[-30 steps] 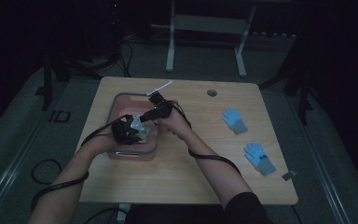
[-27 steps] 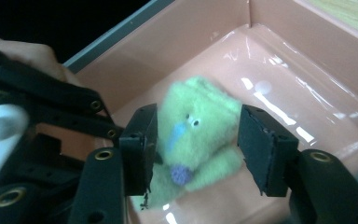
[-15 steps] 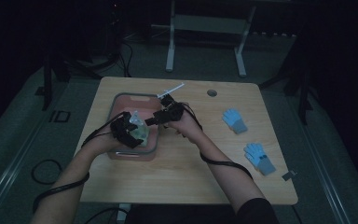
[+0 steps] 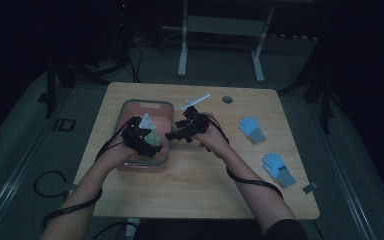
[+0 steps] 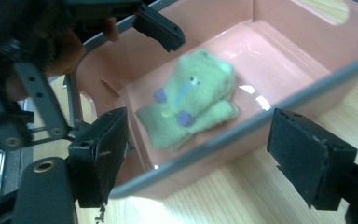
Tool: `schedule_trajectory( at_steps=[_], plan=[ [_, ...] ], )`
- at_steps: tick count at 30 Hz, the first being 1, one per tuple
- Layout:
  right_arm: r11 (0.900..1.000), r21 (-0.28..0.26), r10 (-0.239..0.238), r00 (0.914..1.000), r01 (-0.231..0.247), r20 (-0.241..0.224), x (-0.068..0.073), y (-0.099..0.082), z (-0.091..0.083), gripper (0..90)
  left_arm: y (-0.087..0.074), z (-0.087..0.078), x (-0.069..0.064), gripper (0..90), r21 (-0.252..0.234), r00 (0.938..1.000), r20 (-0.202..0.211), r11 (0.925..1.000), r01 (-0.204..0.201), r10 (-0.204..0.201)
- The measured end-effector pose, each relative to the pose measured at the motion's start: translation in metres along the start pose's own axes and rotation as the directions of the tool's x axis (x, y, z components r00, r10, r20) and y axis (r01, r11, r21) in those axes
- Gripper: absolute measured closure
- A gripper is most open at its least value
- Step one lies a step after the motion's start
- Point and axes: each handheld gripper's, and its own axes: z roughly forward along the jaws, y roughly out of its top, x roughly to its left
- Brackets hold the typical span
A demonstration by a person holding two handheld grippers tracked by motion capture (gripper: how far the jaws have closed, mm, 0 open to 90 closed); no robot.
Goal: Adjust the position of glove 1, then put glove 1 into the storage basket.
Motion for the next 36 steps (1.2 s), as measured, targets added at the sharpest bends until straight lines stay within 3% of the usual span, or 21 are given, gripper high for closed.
schedule_trajectory(
  at_steps=[4, 9, 14, 16, 17, 20, 22, 23, 28, 33, 36],
  plan=[
    [0.9998, -0.018, 0.011, 0.9999, -0.011, 0.007, -0.004, -0.008, -0.012, 20.7, 0.009, -0.003, -0.008, 5.6, -0.044, 0.9995, 0.027, 0.9989, 0.016, -0.015],
    [0.9998, -0.016, -0.014, 0.9991, 0.014, 0.041, -0.006, -0.018, -0.029, 20.5, 0.022, -0.004, -0.028, 5.6, -0.102, 0.997, 0.077, 0.9948, -0.006, 0.014],
    [0.9995, -0.032, -0.006, 0.9985, 0.007, 0.055, -0.011, -0.034, -0.044, 20.5, 0.033, 0.001, -0.049, 5.6, -0.14, 0.9953, 0.089, 0.9898, -0.027, 0.04],
    [0.9996, -0.029, -0.005, 0.9981, 0.007, 0.062, -0.012, -0.042, -0.051, 20.5, 0.036, 0.004, -0.058, 5.6, -0.164, 0.991, 0.118, 0.9854, -0.043, 0.063],
    [0.9995, -0.028, -0.009, 0.9979, 0.011, 0.065, -0.014, -0.046, -0.054, 20.5, 0.038, 0.006, -0.065, 5.6, -0.164, 0.9896, 0.116, 0.9843, -0.066, 0.085],
    [0.9995, -0.03, -0.01, 0.9967, 0.012, 0.081, -0.017, -0.06, -0.068, 20.5, 0.041, 0.01, -0.073, 3.8, -0.152, 0.988, 0.128, 0.9861, -0.067, 0.087],
    [0.9992, -0.04, -0.003, 0.9962, 0.006, 0.087, -0.019, -0.069, -0.077, 20.4, 0.044, 0.015, -0.084, 1.5, -0.16, 0.9822, 0.158, 0.9842, -0.076, 0.101],
    [0.9992, -0.04, -0.003, 0.9962, 0.006, 0.087, -0.019, -0.069, -0.077, 20.4, 0.044, 0.015, -0.084, 1.5, -0.16, 0.9822, 0.158, 0.9842, -0.076, 0.101],
    [0.9976, -0.069, 0.003, 0.9915, 0.006, 0.13, -0.025, -0.092, -0.101, 19.3, 0.05, 0.024, -0.103, 1.5, -0.214, 0.9803, 0.171, 0.9749, -0.06, 0.098],
    [0.9975, -0.071, 0.01, 0.9877, 0.001, 0.156, -0.031, -0.108, -0.113, 19.3, 0.05, 0.032, -0.113, 1.5, -0.209, 0.9796, 0.174, 0.9759, -0.062, 0.1],
    [0.997, -0.074, 0.034, 0.9862, -0.022, 0.162, -0.038, -0.124, -0.122, 19.3, 0.046, 0.042, -0.122, 1.5, -0.191, 0.9731, 0.202, 0.9789, -0.072, 0.111]
  ],
)
